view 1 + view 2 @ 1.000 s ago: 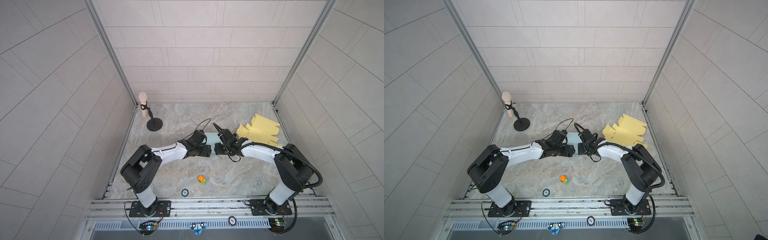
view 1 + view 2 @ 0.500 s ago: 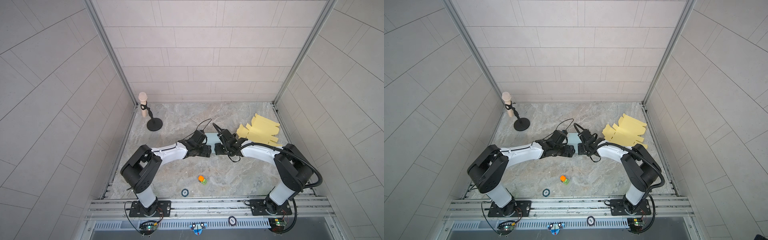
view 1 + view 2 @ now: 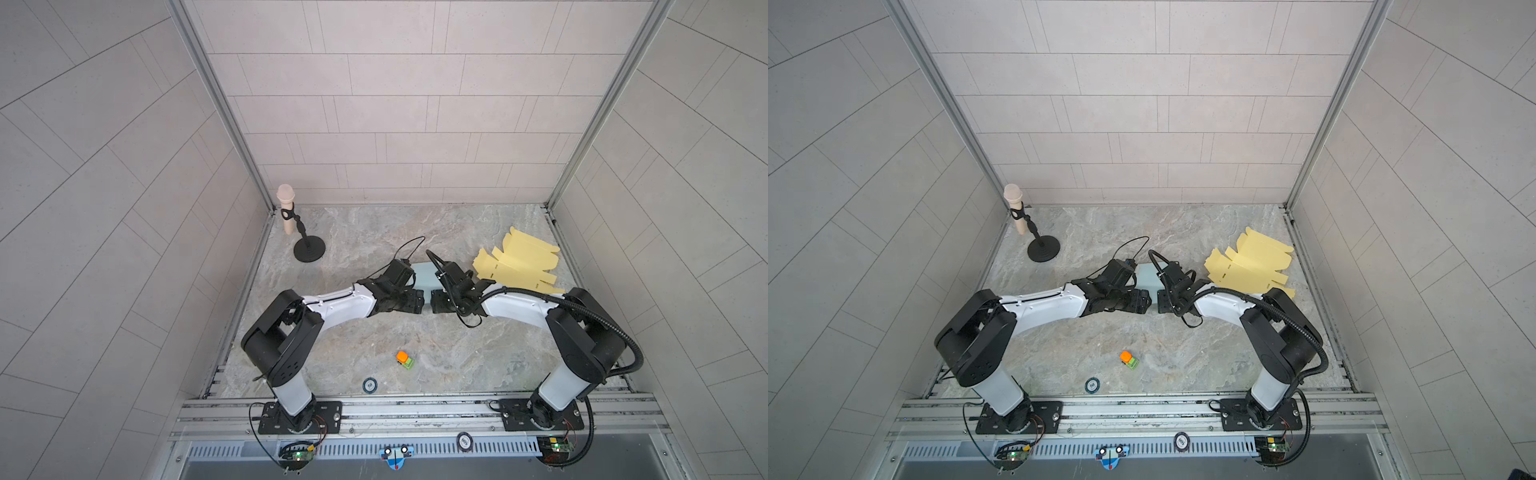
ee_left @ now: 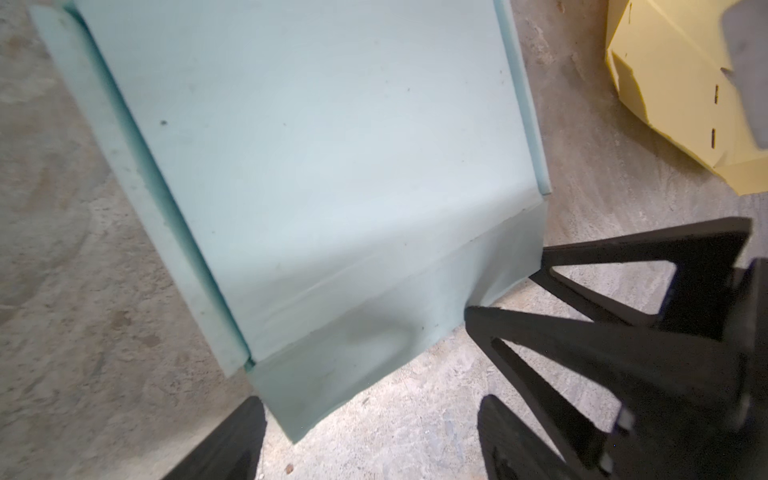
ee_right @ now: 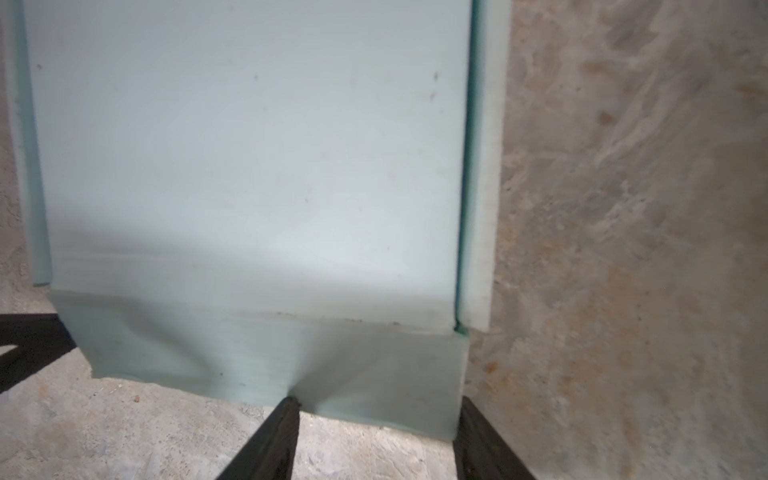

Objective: Fold the paper box

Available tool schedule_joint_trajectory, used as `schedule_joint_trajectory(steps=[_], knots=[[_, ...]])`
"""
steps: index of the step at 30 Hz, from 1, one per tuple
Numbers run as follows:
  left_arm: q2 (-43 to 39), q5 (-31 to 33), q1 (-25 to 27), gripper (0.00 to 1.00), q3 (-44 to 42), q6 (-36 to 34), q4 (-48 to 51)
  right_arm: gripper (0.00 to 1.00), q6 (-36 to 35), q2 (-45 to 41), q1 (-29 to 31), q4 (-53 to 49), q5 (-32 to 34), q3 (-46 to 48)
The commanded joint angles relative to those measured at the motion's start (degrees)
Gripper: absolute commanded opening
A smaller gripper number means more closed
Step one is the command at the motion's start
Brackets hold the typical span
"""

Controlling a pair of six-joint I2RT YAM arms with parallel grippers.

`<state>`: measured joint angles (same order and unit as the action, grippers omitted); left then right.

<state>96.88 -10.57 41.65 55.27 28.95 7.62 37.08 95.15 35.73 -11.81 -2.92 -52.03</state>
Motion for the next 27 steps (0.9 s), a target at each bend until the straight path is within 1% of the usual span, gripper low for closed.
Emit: schedule_joint_trajectory(steps=[1, 6, 11, 27], knots=[[0.82, 0.64, 0.20, 0.84, 1.55, -0.47, 1.00, 0.60, 0.19, -0.72, 0.22, 0.32, 1.16, -0.14], [0.24, 0.33, 0.06, 0.84, 1.16, -0.17, 0.52, 0.61, -0.07, -1.48, 0.14, -0.67, 1.97, -0.17], [0.18, -1.43, -1.29, 0.83, 0.01, 0.76, -1.26, 0.62, -0.56, -2.03, -0.17, -0.31, 1.86, 0.45], [-0.74, -2.35, -2.01, 0.81, -0.43, 1.11, -1.82, 0.61, -2.51, -0.24, -0.22, -1.96, 1.43, -4.04]])
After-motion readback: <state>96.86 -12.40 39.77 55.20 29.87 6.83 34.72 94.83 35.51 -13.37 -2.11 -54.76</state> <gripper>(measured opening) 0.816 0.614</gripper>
